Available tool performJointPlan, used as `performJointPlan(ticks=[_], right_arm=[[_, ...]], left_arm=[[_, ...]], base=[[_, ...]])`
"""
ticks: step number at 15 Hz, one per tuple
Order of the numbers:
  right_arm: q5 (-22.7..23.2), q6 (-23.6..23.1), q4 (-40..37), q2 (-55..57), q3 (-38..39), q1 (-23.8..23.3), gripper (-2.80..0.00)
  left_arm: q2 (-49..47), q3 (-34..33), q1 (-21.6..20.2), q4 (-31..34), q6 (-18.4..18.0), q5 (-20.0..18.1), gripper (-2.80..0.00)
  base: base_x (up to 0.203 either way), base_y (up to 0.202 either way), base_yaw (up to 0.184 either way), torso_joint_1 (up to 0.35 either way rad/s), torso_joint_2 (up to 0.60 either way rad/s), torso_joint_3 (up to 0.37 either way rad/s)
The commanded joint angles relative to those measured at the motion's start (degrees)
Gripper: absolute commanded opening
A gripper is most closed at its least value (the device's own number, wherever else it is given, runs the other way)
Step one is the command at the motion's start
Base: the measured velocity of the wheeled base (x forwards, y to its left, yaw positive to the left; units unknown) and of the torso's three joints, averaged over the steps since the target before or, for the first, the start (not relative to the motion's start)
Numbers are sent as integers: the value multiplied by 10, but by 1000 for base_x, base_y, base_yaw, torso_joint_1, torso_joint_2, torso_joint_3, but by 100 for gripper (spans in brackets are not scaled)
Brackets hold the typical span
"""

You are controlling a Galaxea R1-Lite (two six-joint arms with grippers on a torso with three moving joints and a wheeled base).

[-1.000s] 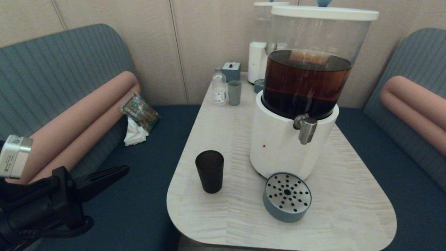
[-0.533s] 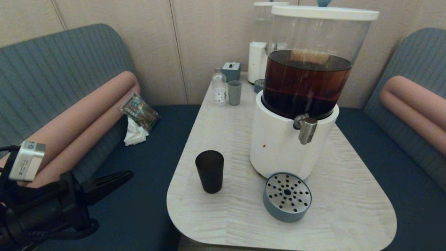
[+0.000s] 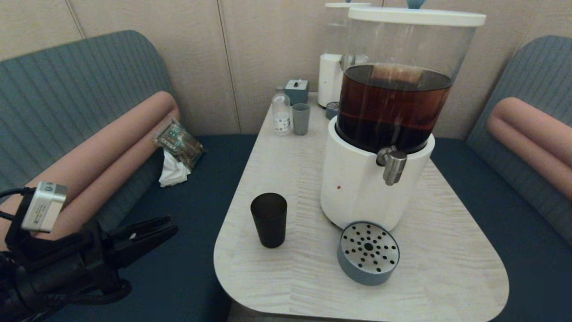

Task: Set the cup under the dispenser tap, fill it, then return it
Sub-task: Pick up the cup

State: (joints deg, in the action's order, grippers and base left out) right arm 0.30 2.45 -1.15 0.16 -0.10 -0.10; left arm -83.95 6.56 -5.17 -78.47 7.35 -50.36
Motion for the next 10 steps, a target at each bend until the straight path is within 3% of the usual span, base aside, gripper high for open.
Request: performJointPlan(ticks=[1,5,10], right_arm=[[0,0,0,0,0,0,-280],[0,0,0,0,0,0,-280],[0,0,0,0,0,0,-280]], left_arm=[[-33,-3,0,-19,-8,-5,0],[-156,1,2,-80,-43,-6,0],[-189,18,2,-92,-43,-29,0]], base=[[0,0,0,0,0,0],[0,0,0,0,0,0],[0,0,0,0,0,0]])
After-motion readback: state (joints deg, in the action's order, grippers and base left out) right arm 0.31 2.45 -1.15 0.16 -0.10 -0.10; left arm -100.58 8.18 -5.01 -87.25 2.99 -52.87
